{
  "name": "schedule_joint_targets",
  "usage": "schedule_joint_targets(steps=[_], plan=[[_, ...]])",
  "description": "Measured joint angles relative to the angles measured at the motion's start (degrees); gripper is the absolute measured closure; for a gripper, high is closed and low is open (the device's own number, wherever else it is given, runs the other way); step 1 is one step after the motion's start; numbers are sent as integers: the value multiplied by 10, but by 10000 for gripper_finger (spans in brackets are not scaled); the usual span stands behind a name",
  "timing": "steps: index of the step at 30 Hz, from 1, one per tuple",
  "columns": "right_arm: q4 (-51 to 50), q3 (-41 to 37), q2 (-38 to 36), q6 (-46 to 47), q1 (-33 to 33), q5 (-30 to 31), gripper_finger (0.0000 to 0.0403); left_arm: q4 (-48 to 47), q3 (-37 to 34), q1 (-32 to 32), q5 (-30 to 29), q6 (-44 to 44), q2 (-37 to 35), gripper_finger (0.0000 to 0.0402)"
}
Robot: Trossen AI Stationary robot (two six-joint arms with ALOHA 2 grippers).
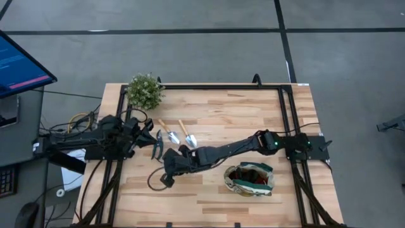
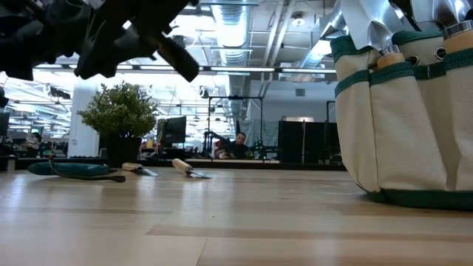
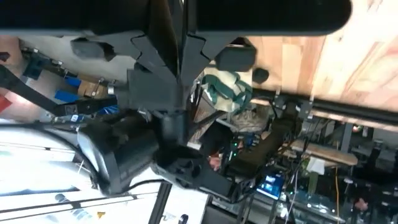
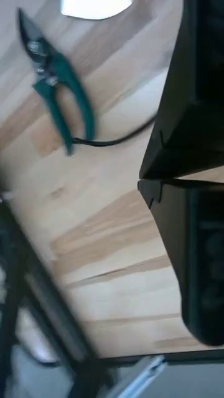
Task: Pick & Place Garden tools in Gardening bag
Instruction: Put the green shear scissors into the gardening bag
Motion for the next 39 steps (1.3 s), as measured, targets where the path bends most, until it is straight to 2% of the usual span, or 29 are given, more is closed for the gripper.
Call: schedule_joint_targets(steps=[6, 10, 18, 24, 29, 32, 39], plan=[[-27, 19, -1, -1, 17, 43, 399, 0, 0, -4, 0, 0, -57, 384], [-30, 18, 0, 4, 16, 51, 400, 1, 0, -4, 0, 0, -105, 384], [-32, 18, 0, 2, 8, 106, 395, 14, 0, -4, 1, 0, -109, 384], [-9, 16, 9, -42, -7, 130, 329, 13, 0, -4, 1, 0, -109, 384], [124, -21, 9, -126, -9, 188, 280, 13, 0, -4, 0, 0, -109, 384], [186, -43, 9, -148, -13, 193, 268, 14, 0, -4, 0, 0, -109, 384], [213, -92, 9, -135, -31, 187, 267, 14, 0, -4, 0, 0, -109, 384]])
